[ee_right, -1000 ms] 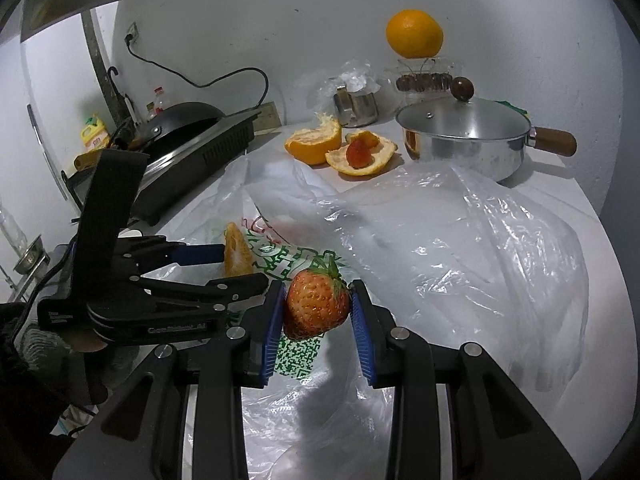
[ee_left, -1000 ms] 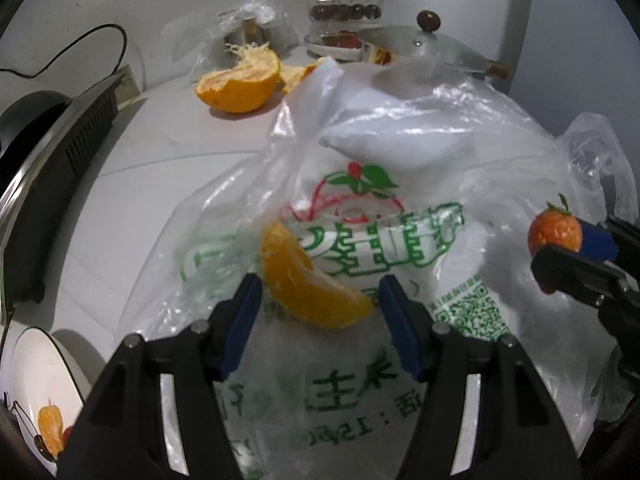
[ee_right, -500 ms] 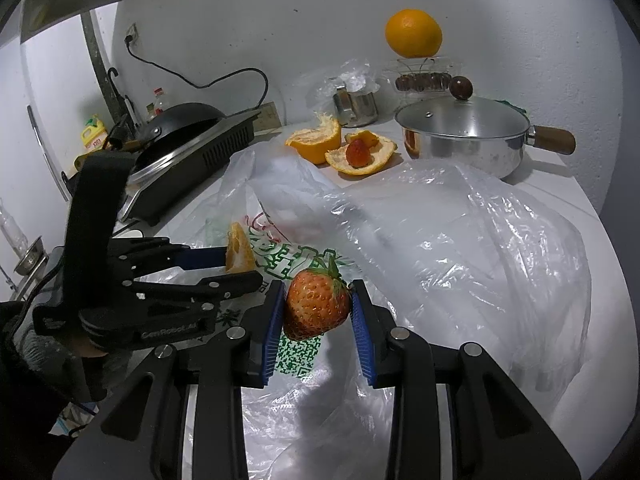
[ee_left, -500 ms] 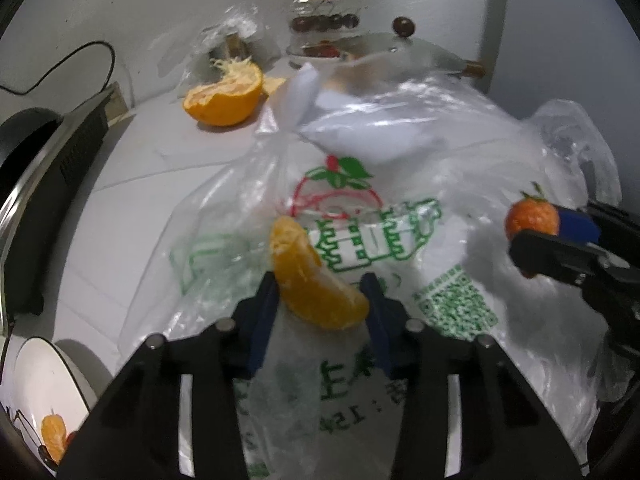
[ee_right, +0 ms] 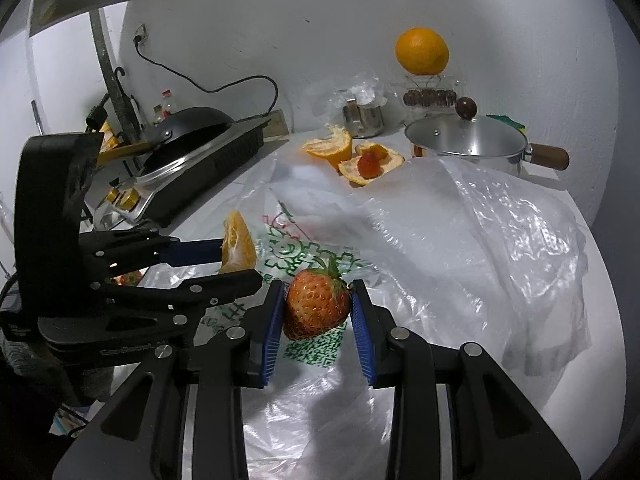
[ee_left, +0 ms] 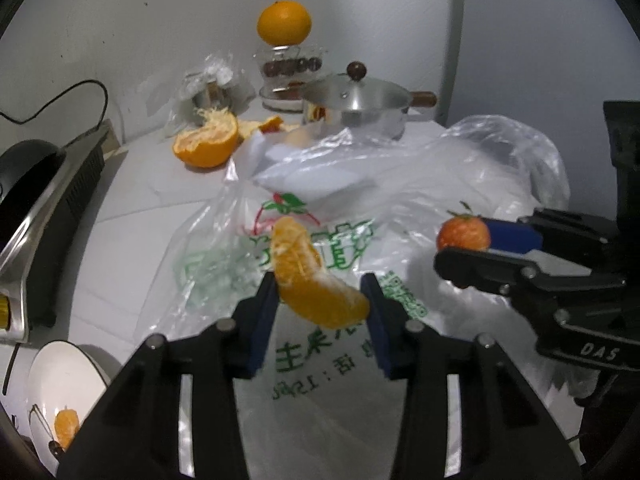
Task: Organize fruits
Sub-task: 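Lift the strawberry with the right gripper while the left gripper grasps an orange segment, then carry the strawberry and orange segment over the white plate with both grippers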
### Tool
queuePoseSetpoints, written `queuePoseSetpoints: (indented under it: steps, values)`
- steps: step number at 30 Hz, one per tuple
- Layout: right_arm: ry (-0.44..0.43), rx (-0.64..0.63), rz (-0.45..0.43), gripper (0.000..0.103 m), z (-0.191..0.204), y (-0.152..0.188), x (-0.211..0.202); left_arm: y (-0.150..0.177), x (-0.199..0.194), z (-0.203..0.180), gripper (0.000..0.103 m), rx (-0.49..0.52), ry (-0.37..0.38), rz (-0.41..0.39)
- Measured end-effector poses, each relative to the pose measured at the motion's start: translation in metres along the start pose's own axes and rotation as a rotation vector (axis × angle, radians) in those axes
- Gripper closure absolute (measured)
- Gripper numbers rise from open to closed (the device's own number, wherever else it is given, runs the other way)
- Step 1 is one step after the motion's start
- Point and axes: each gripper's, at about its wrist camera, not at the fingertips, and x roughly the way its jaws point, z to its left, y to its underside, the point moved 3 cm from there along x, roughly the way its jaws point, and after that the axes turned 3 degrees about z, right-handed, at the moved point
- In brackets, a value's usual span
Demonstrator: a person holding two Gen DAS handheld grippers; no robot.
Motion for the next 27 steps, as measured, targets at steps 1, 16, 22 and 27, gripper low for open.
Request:
queuePoseSetpoints:
  steps: [1, 16, 22, 27]
  values:
    - [0.001, -0.002, -0.002, 0.069, 0.002, 0.0, -0.002, 0.001, -0.004, 0.0, 0.06, 0.001, 0.002, -0.004]
    - [0.022, -0.044, -0.027, 0.069, 0.038, 0.001, -0.029, 0.019, -0.06, 0.002, 0.06, 0.002, 0.026, -0.07]
    - [0.025, -0.064, -0.037, 0.069, 0.054, 0.0, -0.038, 0.03, -0.078, 0.006, 0.06, -0.002, 0.028, -0.089]
    - [0.025, -0.079, -0.04, 0.069, 0.066, 0.001, -0.042, 0.04, -0.093, 0.01, 0.06, -0.008, 0.025, -0.103]
